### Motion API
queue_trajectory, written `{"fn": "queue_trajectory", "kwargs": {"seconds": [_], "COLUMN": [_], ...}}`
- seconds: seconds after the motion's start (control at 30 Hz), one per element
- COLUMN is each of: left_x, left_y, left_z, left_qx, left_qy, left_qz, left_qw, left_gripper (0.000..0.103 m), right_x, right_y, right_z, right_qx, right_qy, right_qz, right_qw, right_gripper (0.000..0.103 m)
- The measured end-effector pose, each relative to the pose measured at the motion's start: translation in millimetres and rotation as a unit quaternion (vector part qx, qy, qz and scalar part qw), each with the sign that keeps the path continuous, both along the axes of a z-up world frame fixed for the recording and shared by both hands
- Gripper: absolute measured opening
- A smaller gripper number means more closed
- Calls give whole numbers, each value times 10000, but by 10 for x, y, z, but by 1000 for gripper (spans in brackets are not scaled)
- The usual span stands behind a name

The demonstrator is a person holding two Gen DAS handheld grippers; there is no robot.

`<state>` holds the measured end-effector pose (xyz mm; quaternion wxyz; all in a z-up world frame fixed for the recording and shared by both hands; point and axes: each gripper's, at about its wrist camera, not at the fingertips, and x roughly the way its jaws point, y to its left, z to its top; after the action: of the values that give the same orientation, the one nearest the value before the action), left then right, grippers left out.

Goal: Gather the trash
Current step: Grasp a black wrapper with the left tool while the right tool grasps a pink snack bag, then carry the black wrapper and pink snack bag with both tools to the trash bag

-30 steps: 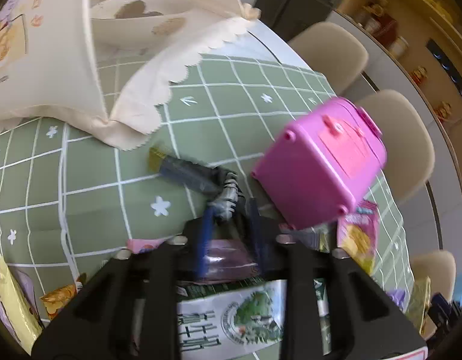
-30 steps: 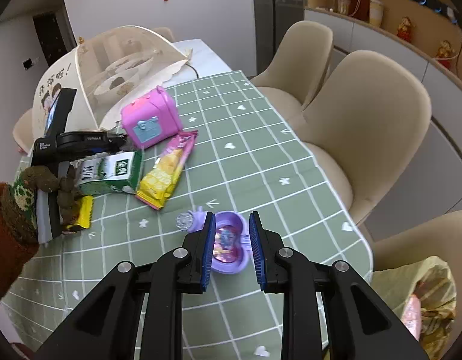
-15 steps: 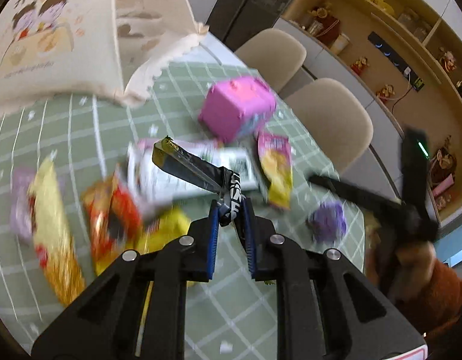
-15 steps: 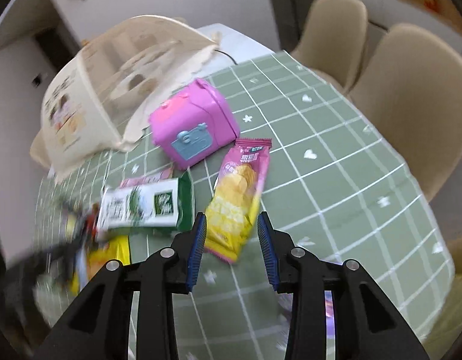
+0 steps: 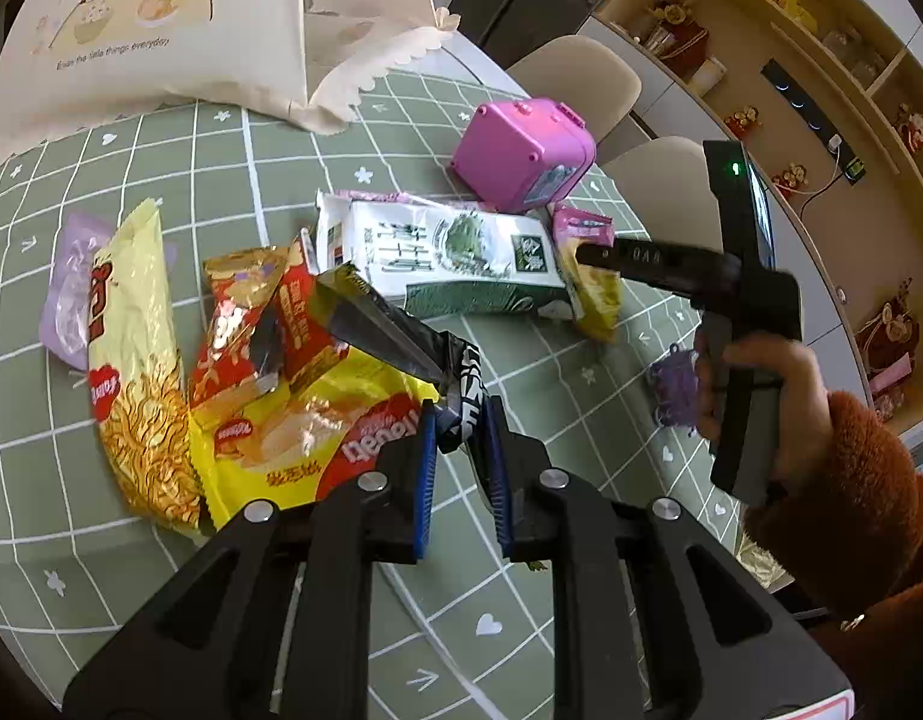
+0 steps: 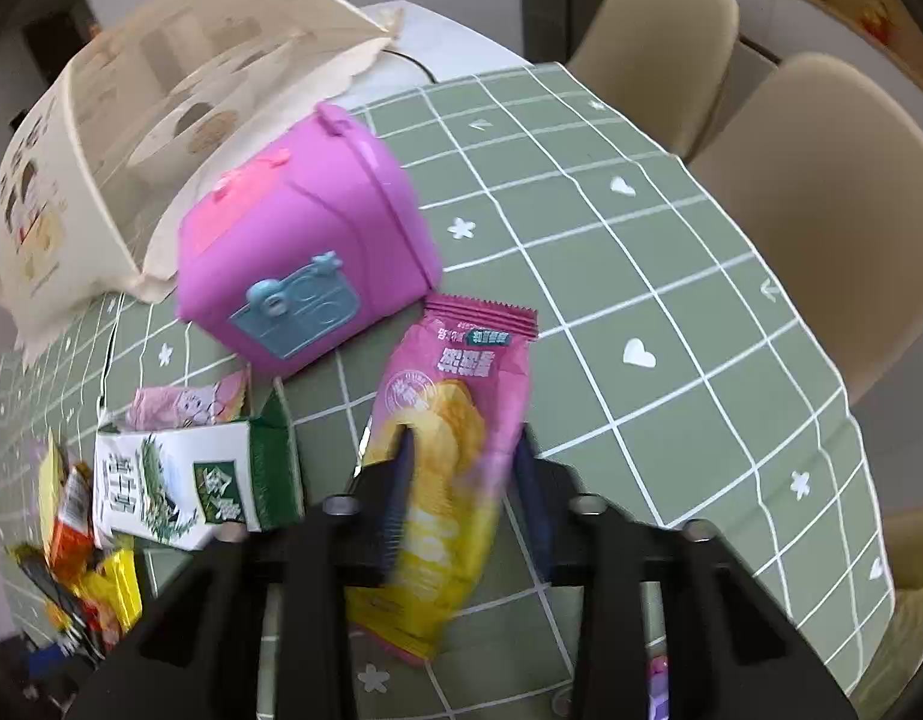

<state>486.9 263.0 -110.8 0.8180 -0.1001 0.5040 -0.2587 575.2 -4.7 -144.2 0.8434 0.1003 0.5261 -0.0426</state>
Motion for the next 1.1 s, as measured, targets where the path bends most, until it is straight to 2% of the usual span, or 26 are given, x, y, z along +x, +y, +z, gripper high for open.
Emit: {"fn": "queue_trajectory", "kwargs": {"seconds": [0.17,0.37,0.53,0.83,0.93,1.1], "left_x": [-47,-269,-443,-851,-1050,-1374], "left_y": [3,-3,-120,-537,-741,-1206], "left_z": [166,426,711,1318,1447,1555], "left_qx": [-47,-17,36,337,421,529], "left_qy": [-210,-489,-890,-1794,-1961,-2015], "left_qz": [117,283,270,614,720,623], "left_qw": [9997,9984,9957,9813,9770,9761], "left_gripper": [15,15,15,15,15,15], "right_x": [-216,-704,-1073,-1808,-2047,-2429], "right_y": [104,223,194,-138,-334,-747], "right_z": [297,903,1306,1707,1773,1843], "right_qx": [-105,-157,-44,-114,-96,-35], "right_qy": [-401,-1089,-1423,-1890,-2012,-2187], "right_qz": [411,836,1020,1317,1392,1395], "right_qw": [9983,9904,9845,9730,9696,9658], "right_gripper": [7,7,7,7,7,7]}}
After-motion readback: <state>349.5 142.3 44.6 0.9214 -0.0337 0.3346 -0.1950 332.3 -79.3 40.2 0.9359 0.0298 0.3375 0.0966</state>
